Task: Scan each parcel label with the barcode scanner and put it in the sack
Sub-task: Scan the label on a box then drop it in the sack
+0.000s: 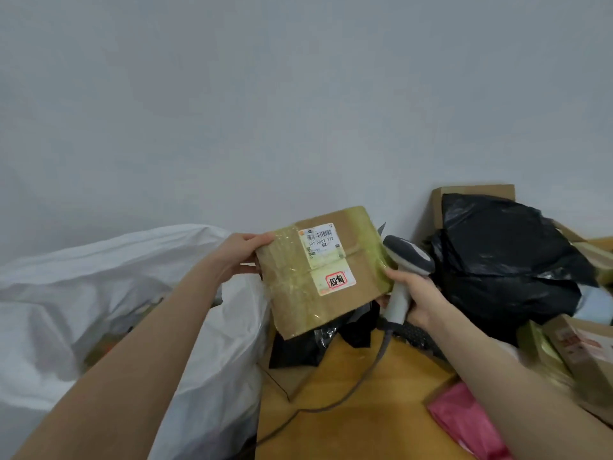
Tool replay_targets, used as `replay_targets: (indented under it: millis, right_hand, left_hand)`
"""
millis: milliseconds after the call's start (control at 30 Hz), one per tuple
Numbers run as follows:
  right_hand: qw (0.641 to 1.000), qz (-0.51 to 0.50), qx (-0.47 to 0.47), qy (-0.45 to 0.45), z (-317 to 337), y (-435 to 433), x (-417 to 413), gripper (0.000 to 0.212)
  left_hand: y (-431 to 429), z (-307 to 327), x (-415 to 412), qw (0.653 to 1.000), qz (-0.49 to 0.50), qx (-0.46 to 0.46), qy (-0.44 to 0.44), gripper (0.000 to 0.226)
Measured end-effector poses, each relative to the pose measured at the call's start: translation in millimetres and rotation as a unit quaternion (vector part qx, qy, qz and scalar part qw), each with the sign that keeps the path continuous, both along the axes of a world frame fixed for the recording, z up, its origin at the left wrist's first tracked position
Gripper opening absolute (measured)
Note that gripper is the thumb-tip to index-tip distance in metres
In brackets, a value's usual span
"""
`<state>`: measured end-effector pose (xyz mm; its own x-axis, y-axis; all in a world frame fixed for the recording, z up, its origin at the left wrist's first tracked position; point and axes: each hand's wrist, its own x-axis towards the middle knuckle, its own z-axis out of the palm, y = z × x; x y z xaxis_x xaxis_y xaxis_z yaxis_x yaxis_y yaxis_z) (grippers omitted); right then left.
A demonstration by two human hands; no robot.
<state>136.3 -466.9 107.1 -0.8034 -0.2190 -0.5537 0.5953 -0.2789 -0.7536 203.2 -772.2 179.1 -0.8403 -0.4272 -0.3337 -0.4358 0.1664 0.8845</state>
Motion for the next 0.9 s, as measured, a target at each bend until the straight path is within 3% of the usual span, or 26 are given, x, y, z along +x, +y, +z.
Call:
replay_targets:
  millis: [133,300,367,567,667,900]
  right_hand:
    - [0.998,-0.056,-0.011,-0.022,-12,12,30,0.039]
    - [0.995,-0.098,0.021,-0.006,-13,27,47,0.029]
    - [0.995,-0.098,0.023,-0.001,-12,30,51,0.02]
    - [0.991,-0.078,0.09,0.061,-11,41,75,0.025]
    - [0.99,-0.027,0.094,0.099,-4,44,100,0.006]
    - [0.967,0.088,0.144,0.191,10,35,142,0.026]
  left_hand:
    - [20,-11,12,0.992,-0.011,0.124,0.025,0.03]
    - [41,-25,35,0.996,-0.061,0.059,-0.033,0.04]
    - [49,-30,42,0.991,-0.069,0.106,-0.033,0.032]
    - [59,-50,55,0.99,0.017,0.133,0.04,0.051]
    - [63,-61,60,0.991,0.037,0.123,0.039,0.061]
    - [73,-79,73,0.99,0.062,0.119,0.048,0.065]
